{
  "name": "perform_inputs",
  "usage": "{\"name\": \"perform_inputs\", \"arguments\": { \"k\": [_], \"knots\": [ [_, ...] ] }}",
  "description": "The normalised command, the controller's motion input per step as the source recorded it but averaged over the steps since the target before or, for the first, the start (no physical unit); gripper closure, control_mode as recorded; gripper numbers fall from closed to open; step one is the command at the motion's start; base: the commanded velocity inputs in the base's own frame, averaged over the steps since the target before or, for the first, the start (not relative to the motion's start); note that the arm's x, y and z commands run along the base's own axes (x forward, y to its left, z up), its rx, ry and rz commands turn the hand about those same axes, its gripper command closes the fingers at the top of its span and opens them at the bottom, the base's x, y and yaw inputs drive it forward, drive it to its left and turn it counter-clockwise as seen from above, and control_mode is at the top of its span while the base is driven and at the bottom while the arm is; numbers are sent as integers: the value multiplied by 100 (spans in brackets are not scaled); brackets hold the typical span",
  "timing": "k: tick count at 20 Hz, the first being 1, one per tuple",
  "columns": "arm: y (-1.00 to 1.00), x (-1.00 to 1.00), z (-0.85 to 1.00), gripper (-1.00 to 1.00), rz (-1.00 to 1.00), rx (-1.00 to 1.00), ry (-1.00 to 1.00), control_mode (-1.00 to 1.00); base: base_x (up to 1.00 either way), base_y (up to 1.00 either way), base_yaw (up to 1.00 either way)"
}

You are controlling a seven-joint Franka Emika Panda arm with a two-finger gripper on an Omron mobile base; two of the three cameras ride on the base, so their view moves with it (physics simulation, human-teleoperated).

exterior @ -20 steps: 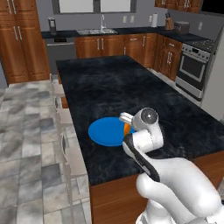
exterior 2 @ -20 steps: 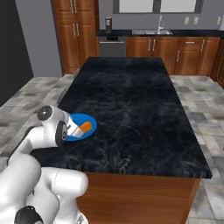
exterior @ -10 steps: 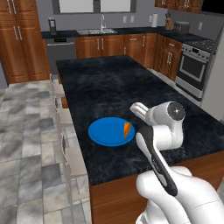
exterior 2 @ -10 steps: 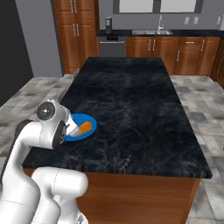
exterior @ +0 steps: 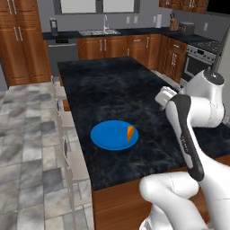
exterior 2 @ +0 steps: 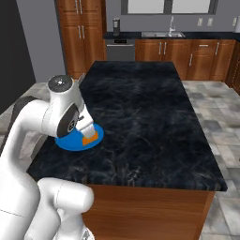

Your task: Take the cheese, fish, and squash from the fridge and place them on the plate on the dining counter to create an appetizer plate.

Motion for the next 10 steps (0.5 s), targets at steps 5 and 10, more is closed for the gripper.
{"name": "perform_inputs", "arguments": {
  "k": [5,10],
  "knots": [
    [-25,-68,70,-100,0,-6,36,-100,0,0,0],
    [0,-38,16,-100,0,-23,38,-100,0,0,0]
  ]
}}
